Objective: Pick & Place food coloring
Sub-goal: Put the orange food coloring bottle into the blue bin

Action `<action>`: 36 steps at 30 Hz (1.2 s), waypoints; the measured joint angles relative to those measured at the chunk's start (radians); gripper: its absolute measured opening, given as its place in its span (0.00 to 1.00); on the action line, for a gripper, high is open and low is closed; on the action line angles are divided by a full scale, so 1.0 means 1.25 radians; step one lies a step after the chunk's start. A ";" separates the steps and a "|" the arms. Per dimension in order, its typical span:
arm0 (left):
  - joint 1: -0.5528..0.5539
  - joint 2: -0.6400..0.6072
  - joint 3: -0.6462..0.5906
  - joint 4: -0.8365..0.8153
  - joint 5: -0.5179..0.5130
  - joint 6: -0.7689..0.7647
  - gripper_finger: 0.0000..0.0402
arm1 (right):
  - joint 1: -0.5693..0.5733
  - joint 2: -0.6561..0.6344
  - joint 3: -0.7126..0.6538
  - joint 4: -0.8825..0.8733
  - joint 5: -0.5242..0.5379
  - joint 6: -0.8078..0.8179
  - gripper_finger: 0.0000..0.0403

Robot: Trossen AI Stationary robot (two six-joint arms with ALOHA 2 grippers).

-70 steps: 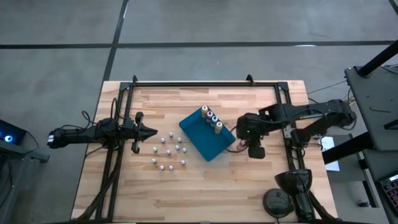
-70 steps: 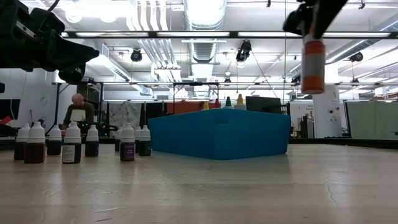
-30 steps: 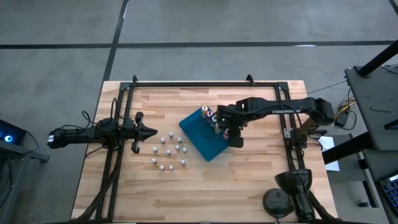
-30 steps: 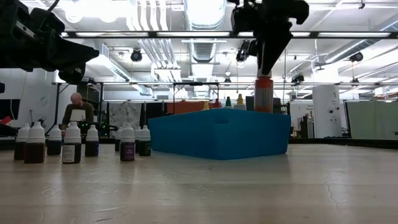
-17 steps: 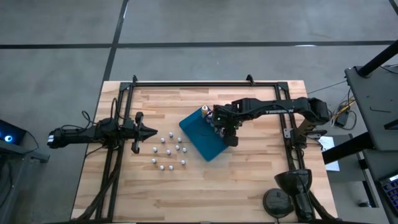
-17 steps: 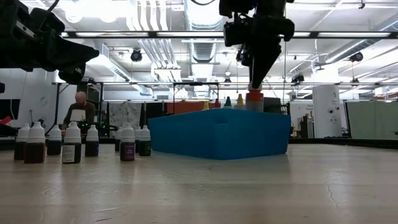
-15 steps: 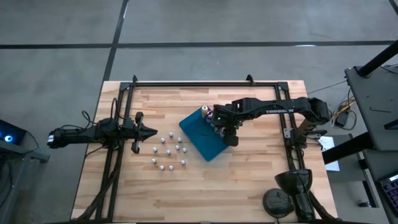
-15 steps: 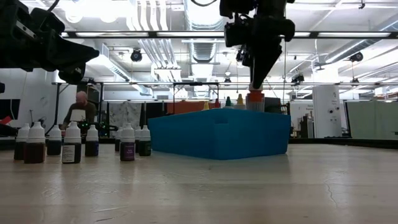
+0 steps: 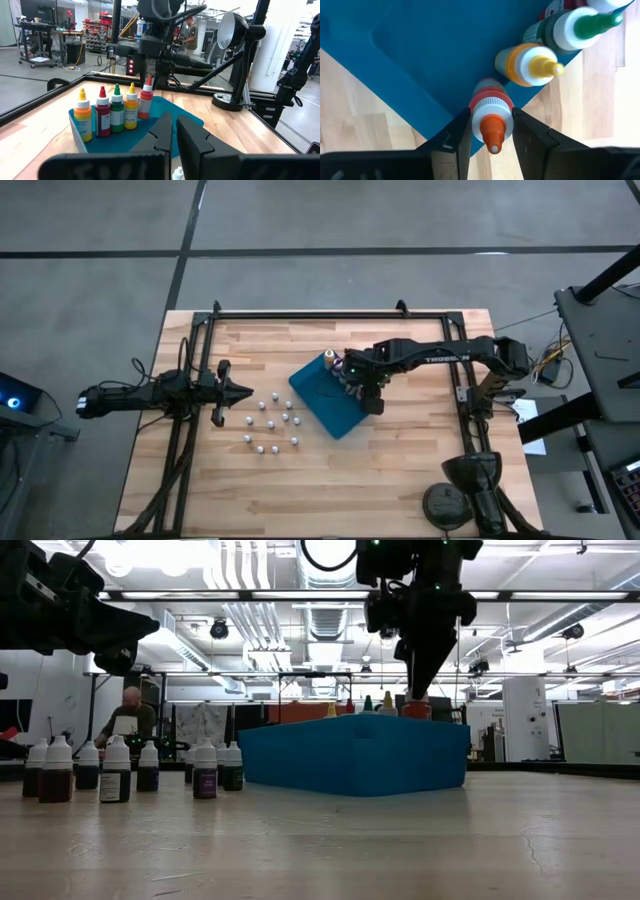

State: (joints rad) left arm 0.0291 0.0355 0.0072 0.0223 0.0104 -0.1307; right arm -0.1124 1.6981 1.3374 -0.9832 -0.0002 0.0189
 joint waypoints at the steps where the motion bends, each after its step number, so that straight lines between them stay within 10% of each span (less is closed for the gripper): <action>1: 0.000 0.000 0.000 0.000 0.000 0.000 0.00 | -0.001 0.000 -0.004 0.002 -0.001 0.000 0.27; 36: 0.000 0.000 0.000 0.000 0.000 0.000 0.00 | -0.005 -0.002 -0.028 0.014 0.001 -0.018 0.42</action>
State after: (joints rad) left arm 0.0291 0.0353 0.0071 0.0223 0.0104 -0.1307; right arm -0.1188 1.6963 1.3029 -0.9657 0.0013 -0.0032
